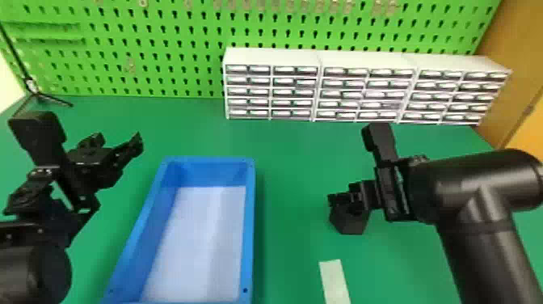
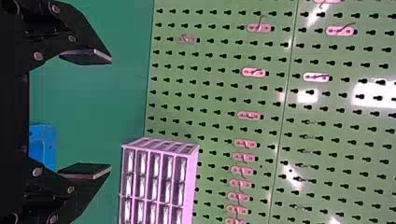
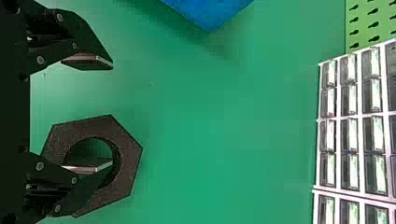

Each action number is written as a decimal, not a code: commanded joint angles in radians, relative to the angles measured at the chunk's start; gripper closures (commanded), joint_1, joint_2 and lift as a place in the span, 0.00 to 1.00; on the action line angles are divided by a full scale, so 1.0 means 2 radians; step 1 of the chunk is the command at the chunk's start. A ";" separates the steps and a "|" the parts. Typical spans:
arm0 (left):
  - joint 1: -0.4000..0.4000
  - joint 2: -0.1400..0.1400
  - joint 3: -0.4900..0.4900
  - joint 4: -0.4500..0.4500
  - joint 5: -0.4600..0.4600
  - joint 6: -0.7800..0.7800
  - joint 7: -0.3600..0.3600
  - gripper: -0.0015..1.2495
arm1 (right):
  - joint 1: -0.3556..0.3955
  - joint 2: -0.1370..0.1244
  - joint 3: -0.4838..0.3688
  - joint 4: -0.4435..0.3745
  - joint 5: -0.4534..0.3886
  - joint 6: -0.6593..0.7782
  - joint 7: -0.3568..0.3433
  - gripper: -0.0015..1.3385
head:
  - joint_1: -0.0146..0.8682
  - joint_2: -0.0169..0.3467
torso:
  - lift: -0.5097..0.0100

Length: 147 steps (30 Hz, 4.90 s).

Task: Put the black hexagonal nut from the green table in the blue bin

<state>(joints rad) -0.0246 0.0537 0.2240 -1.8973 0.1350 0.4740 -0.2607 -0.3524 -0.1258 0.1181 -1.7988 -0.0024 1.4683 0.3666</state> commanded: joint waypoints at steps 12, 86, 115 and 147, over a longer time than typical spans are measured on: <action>0.001 0.000 0.001 0.002 0.005 0.000 0.000 0.35 | 0.000 0.001 0.003 0.031 -0.003 -0.027 0.000 0.39 | 0.80 0.07 | 0.79; 0.002 0.000 0.000 0.003 0.007 0.000 0.000 0.35 | 0.016 0.000 0.008 0.093 0.000 -0.084 0.000 0.39 | 0.80 0.07 | 0.79; 0.003 0.000 0.001 0.003 0.010 0.001 0.000 0.35 | 0.022 0.002 0.001 0.082 0.002 -0.118 0.000 0.76 | 0.80 0.07 | 0.79; 0.005 0.000 0.004 0.003 0.010 0.001 0.000 0.35 | 0.085 0.021 -0.174 0.047 -0.066 -0.499 -0.035 0.76 | 0.80 0.07 | 0.79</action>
<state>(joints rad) -0.0139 0.0537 0.2300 -1.8914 0.1549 0.4755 -0.2607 -0.1952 -0.1046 -0.2110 -1.7056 -0.1040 0.6003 0.3090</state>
